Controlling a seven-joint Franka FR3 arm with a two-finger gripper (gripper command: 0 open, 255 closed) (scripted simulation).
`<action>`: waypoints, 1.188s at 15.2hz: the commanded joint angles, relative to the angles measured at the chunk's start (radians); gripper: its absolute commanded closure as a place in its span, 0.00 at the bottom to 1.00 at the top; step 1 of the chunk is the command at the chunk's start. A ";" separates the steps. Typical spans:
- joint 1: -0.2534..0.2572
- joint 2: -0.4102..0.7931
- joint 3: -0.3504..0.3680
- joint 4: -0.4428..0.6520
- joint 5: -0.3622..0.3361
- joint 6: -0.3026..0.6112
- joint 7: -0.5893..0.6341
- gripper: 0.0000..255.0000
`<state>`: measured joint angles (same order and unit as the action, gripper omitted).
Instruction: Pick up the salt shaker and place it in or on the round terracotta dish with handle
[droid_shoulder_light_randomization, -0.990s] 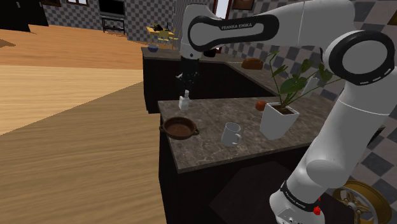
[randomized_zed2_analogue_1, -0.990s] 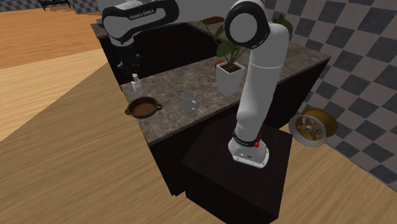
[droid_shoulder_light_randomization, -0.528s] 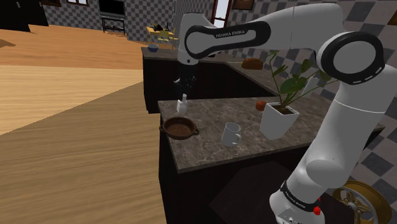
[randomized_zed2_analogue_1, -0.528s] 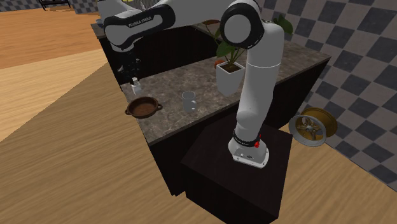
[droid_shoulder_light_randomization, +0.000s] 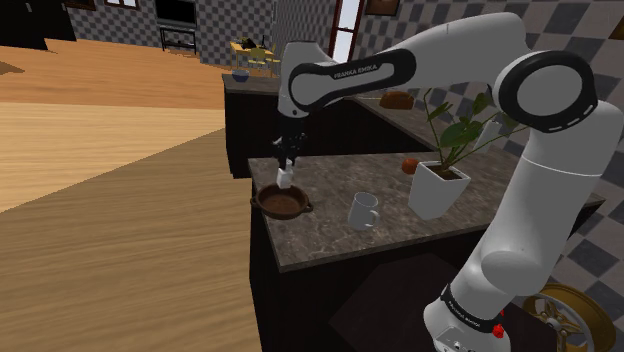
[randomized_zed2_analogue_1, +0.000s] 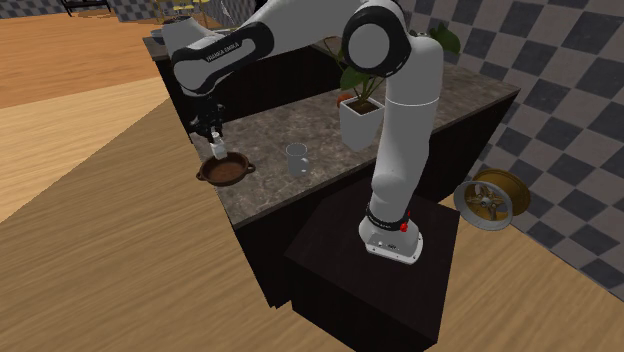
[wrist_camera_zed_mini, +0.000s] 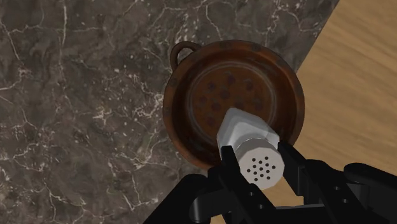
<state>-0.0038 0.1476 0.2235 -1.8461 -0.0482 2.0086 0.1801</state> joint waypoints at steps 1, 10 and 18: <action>0.001 0.007 0.000 -0.018 -0.002 0.025 0.003 1.00; 0.002 0.033 -0.001 -0.066 -0.011 0.099 0.009 1.00; 0.002 0.033 -0.001 -0.066 -0.011 0.099 0.009 0.00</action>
<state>-0.0014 0.1809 0.2222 -1.9121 -0.0591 2.1073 0.1896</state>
